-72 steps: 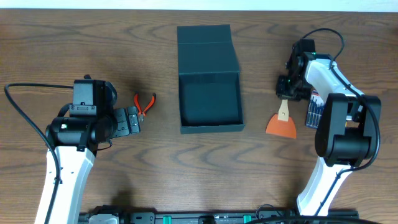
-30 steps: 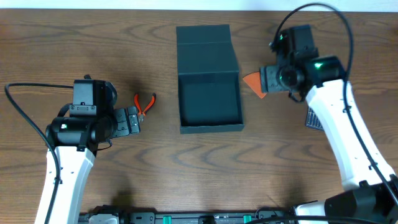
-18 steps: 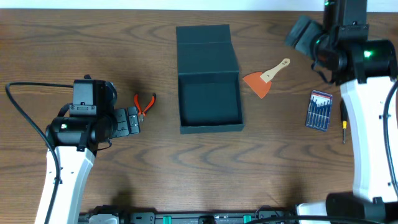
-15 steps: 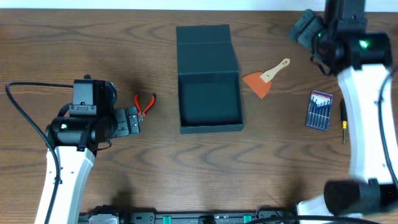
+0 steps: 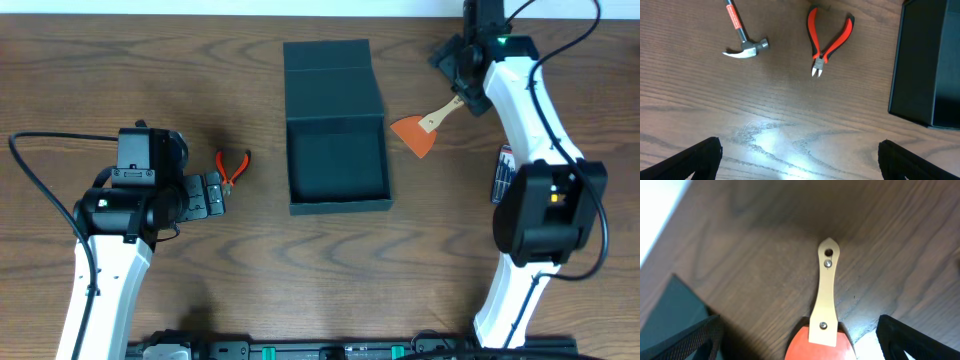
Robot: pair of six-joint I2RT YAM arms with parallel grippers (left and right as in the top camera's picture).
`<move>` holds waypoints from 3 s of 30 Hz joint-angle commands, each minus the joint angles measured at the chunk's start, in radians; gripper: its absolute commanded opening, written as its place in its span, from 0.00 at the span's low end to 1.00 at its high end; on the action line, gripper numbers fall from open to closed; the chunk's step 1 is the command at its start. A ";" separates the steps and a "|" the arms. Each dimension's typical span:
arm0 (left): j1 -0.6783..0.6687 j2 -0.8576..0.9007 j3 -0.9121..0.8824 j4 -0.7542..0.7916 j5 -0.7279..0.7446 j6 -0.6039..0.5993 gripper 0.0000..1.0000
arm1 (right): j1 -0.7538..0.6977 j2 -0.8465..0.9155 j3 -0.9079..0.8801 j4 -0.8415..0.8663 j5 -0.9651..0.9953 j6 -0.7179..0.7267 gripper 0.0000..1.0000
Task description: Pack container
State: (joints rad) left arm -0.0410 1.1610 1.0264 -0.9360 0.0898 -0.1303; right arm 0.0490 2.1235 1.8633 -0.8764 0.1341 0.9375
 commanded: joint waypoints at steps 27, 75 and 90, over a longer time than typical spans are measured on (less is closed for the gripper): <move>0.000 -0.006 0.019 -0.011 -0.015 0.009 0.99 | -0.018 0.223 0.001 -0.011 -0.087 0.170 0.99; -0.002 -0.006 0.019 -0.055 -0.014 0.009 0.98 | -0.034 0.235 -0.060 -0.103 -0.067 0.210 0.37; -0.002 -0.006 0.019 -0.055 0.000 0.009 0.98 | -0.034 0.235 -0.061 -0.104 -0.067 0.198 0.02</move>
State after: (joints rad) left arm -0.0410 1.1610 1.0264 -0.9878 0.0906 -0.1303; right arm 0.0059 2.3283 1.8359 -0.9798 0.0776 1.1435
